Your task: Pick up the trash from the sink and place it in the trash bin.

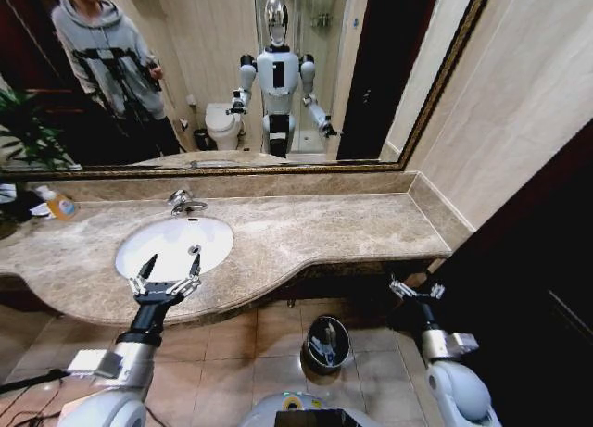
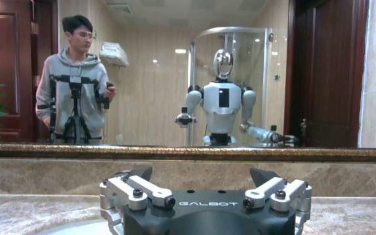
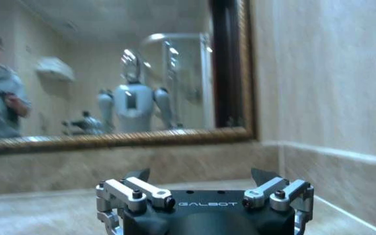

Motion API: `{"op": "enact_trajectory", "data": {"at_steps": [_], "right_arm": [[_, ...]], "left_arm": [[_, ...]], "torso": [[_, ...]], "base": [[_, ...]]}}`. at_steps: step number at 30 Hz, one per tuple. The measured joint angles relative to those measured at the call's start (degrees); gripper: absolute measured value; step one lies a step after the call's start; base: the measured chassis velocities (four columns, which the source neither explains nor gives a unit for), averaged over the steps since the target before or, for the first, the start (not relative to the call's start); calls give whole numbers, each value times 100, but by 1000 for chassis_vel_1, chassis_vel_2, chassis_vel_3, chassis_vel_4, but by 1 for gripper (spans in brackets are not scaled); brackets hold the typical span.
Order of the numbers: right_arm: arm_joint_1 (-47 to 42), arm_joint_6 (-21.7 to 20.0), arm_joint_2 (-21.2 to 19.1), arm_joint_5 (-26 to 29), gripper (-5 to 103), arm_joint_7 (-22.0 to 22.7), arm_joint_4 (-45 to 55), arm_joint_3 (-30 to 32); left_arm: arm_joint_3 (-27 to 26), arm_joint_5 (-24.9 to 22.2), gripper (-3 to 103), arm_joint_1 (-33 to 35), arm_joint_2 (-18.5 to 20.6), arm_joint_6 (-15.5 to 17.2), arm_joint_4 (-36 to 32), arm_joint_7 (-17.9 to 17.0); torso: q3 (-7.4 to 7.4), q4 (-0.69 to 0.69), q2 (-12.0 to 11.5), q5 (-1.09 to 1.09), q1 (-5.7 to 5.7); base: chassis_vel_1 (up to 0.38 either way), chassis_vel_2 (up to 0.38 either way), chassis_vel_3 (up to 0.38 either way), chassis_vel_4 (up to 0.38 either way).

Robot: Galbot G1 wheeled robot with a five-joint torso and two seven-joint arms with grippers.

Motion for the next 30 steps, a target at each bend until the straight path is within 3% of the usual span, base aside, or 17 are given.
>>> {"op": "enact_trajectory", "data": {"at_steps": [3,10,19,24,30], "right_arm": [[97,-20,-17,-356,100,196,222,-361],[234,-196,-42,-480,100,119,442,-632],[220,-405,-139,-675,100,-166,334,-546],[117,-692,-177,-657,100,-180,397,-511],[115,-749,-162,-659,100,-178,472,-534]], "left_arm": [[0,0,100,0,0,0,0,0],[0,0,100,0,0,0,0,0],[0,0,100,0,0,0,0,0],[0,0,100,0,0,0,0,0],[0,0,100,0,0,0,0,0]], "torso": [[0,0,0,1,1],[0,0,0,1,1],[0,0,0,1,1],[0,0,0,1,1],[0,0,0,1,1]], "base": [[0,0,0,0],[0,0,0,0],[0,0,0,0],[0,0,0,0],[0,0,0,0]]}}
